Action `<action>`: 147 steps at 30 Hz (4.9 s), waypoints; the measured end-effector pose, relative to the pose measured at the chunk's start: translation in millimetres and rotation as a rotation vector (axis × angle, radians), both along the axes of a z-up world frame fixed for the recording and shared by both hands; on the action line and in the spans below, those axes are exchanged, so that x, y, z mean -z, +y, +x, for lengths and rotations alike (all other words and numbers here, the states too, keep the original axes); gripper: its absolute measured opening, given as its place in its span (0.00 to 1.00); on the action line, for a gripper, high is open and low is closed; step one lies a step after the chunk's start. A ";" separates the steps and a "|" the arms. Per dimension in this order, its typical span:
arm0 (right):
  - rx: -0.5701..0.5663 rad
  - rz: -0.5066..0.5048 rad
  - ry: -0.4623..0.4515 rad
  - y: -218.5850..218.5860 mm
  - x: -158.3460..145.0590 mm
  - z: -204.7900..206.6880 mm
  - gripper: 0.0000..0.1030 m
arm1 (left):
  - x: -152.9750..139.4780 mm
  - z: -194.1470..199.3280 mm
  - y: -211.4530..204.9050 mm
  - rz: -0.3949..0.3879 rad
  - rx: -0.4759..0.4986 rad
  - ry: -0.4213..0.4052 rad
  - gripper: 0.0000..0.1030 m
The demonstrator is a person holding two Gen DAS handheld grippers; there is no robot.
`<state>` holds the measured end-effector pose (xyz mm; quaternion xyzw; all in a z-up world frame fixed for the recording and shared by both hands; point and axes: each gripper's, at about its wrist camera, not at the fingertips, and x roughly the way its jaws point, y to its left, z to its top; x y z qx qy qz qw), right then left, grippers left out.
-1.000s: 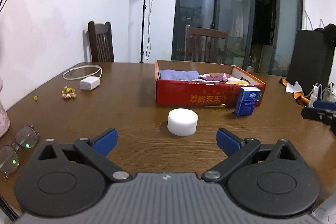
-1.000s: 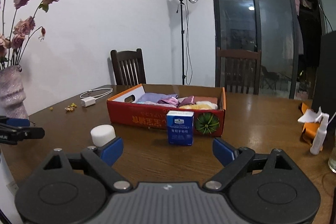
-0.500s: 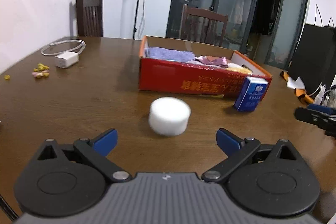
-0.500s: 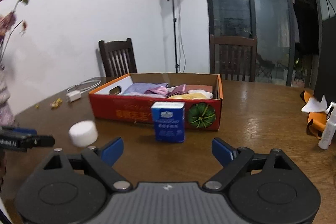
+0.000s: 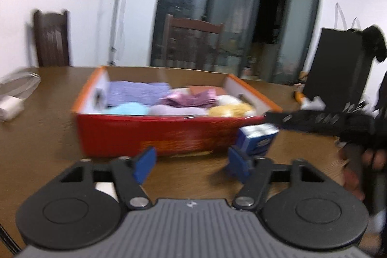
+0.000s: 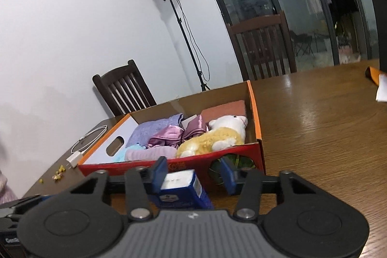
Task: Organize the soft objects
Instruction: 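Move the right gripper to the blue tissue pack and grasp it, then grasp the blue tissue pack with the left gripper beside the right gripper, then carry the blue tissue pack into the box with the left gripper while the right gripper also holds it, then open both grippers and withdraw them from the box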
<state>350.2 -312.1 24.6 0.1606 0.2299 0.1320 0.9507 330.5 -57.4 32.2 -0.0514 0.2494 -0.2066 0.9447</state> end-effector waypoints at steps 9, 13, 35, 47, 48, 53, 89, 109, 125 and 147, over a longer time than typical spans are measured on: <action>-0.090 0.101 0.040 -7.3 11.3 6.7 0.21 | 12.8 46.1 -28.9 -0.225 0.124 0.178 0.24; -0.112 0.124 0.049 -5.5 12.5 -3.8 0.19 | 15.1 32.4 -24.0 -0.242 0.110 0.207 0.21; -0.265 -0.017 0.034 21.2 4.5 -76.4 0.30 | 27.9 -100.9 26.6 -0.231 0.012 0.184 0.33; -0.236 0.076 0.203 32.0 37.4 -87.3 0.17 | 44.2 -91.6 32.8 -0.287 0.016 0.261 0.26; -0.235 0.083 0.203 32.1 36.5 -101.4 0.17 | 43.0 -96.2 37.2 -0.295 0.025 0.273 0.26; -0.236 0.113 0.185 33.1 28.4 -141.8 0.20 | 32.1 -112.3 50.9 -0.326 0.050 0.262 0.27; -0.215 -0.084 -0.001 112.8 -66.4 144.5 0.21 | -49.0 180.8 69.0 -0.108 -0.017 0.120 0.21; -0.378 -0.038 0.475 152.3 4.0 267.7 0.29 | -6.3 212.5 81.9 -0.038 -0.103 0.157 0.23; -0.172 -0.245 0.089 65.5 -123.8 120.2 0.60 | -99.2 75.7 112.5 -0.020 -0.101 -0.037 0.52; -0.167 -0.204 -0.148 50.5 -64.7 -130.3 0.86 | -53.9 -143.3 99.1 -0.057 -0.076 -0.155 0.97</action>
